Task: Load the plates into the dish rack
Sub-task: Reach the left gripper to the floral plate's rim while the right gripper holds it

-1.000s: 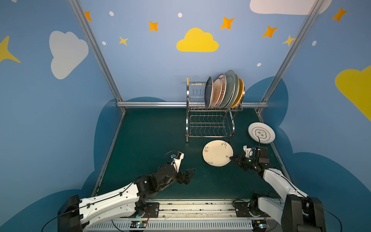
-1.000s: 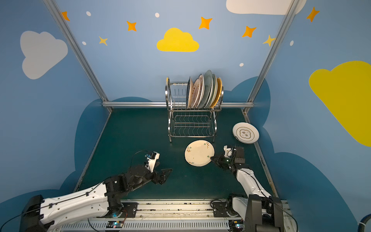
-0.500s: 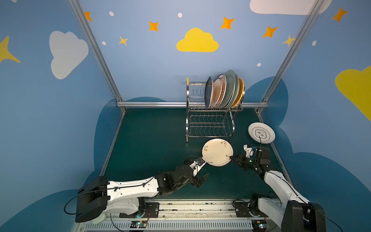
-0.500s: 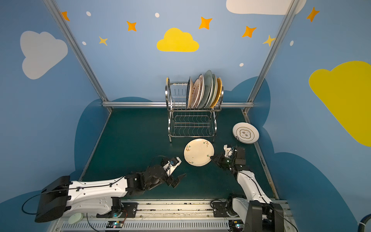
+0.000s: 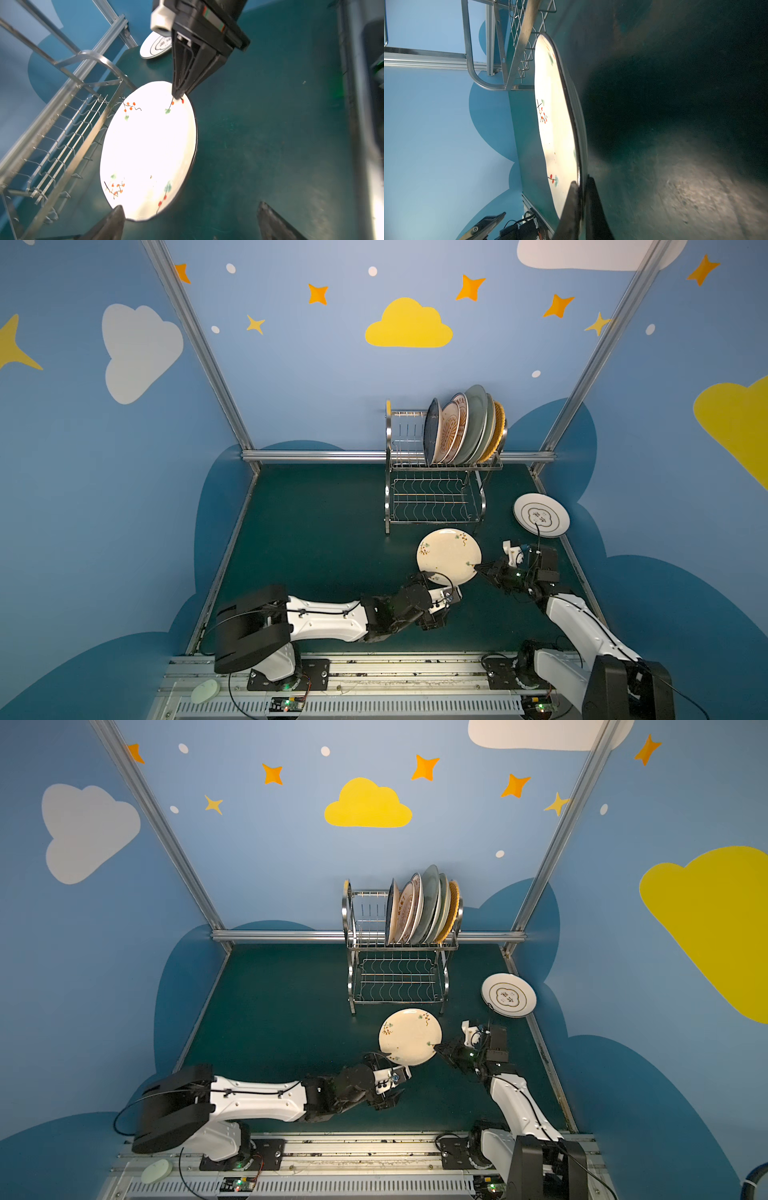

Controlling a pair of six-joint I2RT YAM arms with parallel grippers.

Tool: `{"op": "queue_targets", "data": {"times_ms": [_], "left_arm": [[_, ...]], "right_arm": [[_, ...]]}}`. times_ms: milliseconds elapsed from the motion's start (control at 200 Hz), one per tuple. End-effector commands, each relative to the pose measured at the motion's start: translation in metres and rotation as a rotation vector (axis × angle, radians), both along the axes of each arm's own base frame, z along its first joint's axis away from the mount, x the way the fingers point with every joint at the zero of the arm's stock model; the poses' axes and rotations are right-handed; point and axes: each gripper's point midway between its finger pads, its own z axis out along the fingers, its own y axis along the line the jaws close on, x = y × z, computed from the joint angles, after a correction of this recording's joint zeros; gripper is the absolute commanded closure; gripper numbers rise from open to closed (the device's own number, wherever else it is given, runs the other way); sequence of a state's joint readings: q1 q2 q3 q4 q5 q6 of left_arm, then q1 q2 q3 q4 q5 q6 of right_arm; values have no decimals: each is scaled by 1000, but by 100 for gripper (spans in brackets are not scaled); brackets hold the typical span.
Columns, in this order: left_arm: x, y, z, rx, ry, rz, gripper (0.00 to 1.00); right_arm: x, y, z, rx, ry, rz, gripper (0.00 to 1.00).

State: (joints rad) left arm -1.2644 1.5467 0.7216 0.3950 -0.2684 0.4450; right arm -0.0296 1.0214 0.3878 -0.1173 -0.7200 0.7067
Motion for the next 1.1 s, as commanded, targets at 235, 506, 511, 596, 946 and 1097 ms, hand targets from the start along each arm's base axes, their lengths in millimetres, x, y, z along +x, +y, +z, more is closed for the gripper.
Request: {"op": "queue_targets", "data": {"times_ms": [235,506,511,596,946,1097], "left_arm": [[24,-46,-10,133,-320,7,9],[33,-63,-25,142,-324,31,18],[33,-64,-25,142,-325,32,18],[38,-68,-28,152,-329,48,23],[59,-75,-41,168,-318,137,42],[68,-77,-42,172,-334,183,59]], "right_arm": [[5,11,27,60,-113,64,100],[4,12,28,61,-117,66,100],[4,12,28,61,-117,66,100],[4,12,29,65,-118,68,100],[3,13,30,69,-119,71,100],[3,13,29,69,-119,70,100]]}}
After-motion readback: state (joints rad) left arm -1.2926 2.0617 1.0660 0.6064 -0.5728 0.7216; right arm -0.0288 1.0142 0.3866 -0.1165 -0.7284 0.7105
